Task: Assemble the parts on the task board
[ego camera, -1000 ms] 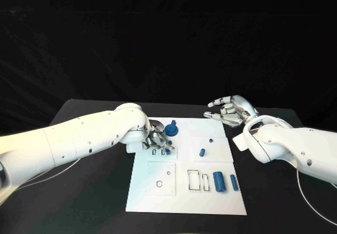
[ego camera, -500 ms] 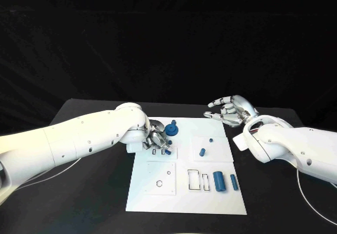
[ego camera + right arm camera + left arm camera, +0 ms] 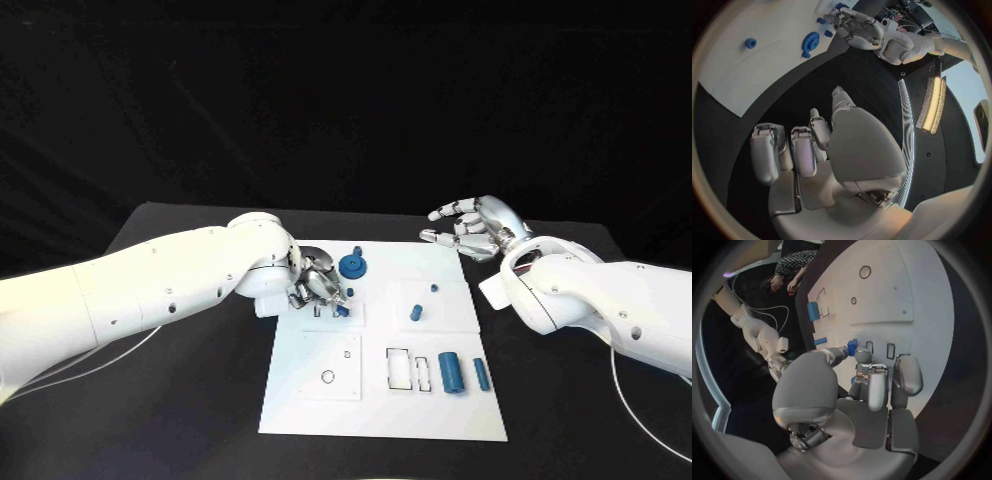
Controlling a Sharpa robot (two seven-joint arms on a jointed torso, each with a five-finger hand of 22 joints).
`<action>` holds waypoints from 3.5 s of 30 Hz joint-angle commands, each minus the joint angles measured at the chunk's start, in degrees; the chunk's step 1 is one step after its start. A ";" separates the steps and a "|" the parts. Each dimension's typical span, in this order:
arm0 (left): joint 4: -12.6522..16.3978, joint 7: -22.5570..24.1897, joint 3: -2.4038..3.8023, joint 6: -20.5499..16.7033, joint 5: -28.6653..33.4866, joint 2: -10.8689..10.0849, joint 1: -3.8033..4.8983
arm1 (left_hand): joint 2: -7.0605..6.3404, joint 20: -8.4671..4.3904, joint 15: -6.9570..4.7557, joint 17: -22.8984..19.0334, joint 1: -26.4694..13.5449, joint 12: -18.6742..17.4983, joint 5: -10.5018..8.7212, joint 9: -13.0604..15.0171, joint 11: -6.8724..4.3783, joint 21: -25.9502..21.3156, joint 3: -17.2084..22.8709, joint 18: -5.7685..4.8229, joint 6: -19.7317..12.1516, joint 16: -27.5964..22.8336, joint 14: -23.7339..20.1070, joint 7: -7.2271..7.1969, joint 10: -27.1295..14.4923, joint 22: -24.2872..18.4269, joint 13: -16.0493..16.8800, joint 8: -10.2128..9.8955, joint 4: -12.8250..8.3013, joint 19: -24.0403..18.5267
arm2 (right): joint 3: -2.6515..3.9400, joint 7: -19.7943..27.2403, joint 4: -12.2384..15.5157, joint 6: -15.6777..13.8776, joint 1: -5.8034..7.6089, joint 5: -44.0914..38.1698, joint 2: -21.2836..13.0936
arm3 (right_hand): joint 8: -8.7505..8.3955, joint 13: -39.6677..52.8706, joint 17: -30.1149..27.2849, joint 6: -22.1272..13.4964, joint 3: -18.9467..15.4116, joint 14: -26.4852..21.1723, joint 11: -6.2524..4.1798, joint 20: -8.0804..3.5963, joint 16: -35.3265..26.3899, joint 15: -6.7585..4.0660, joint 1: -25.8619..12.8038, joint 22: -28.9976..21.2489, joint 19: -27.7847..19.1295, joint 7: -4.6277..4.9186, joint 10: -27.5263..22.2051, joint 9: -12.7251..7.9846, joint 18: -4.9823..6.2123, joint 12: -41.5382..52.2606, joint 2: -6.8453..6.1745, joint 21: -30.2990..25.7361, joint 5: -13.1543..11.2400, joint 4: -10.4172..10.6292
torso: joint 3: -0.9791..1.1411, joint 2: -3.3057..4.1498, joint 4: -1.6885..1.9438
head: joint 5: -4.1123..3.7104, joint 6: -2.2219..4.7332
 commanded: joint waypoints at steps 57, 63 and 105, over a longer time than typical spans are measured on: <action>9.64 0.51 -0.15 -13.48 -15.94 -5.61 -4.09 | -3.24 -1.35 -1.50 12.67 -3.19 0.99 6.12 1.37 -1.43 2.14 16.52 -1.77 4.01 1.33 5.22 -1.35 4.97 4.74 1.61 -0.51 -14.03 4.16 | -0.08 0.47 0.72 0.92 -0.11 -0.54 -1.02 | 0.38 -0.03 6.16 -0.27 -0.07 3.78 -0.28 -0.43 -0.36 -0.41 -0.23 12.83 3.20 -0.08 0.02 0.07 0.66 0.14 0.54 -0.05 0.72 -0.07 | -0.05 0.04 -0.07 | 0.34 -0.48; 9.50 0.38 -0.16 -13.03 -15.98 -5.49 -4.10 | -3.32 -1.38 -1.53 12.64 -3.31 0.99 6.61 1.43 -1.45 2.12 16.51 -1.77 4.09 1.31 5.21 -1.38 5.06 4.70 1.63 -0.55 -14.05 4.14 | -0.08 0.47 0.71 0.94 -0.12 -0.54 -1.01 | 0.38 -0.03 6.16 -0.27 -0.07 3.78 -0.28 -0.43 -0.36 -0.41 -0.23 12.83 3.20 -0.08 0.02 0.07 0.66 0.14 0.54 -0.05 0.72 -0.07 | -0.03 0.03 -0.03 | 0.32 -0.54; 7.91 -0.08 -0.19 -10.79 -16.70 -3.68 -4.14 | -3.65 -1.83 -2.11 13.56 -5.98 2.14 11.87 2.62 -2.18 2.23 14.79 -1.89 5.75 1.74 5.51 -2.28 7.29 5.31 3.37 -0.17 -13.57 4.65 | -0.09 0.48 0.81 1.00 -0.14 -0.54 -1.14 | 0.38 -0.03 6.16 -0.27 -0.07 3.78 -0.28 -0.43 -0.36 -0.41 -0.23 12.83 3.20 -0.08 0.02 0.07 0.66 0.14 0.54 -0.05 0.72 -0.07 | 0.07 0.05 -0.10 | 0.29 -0.63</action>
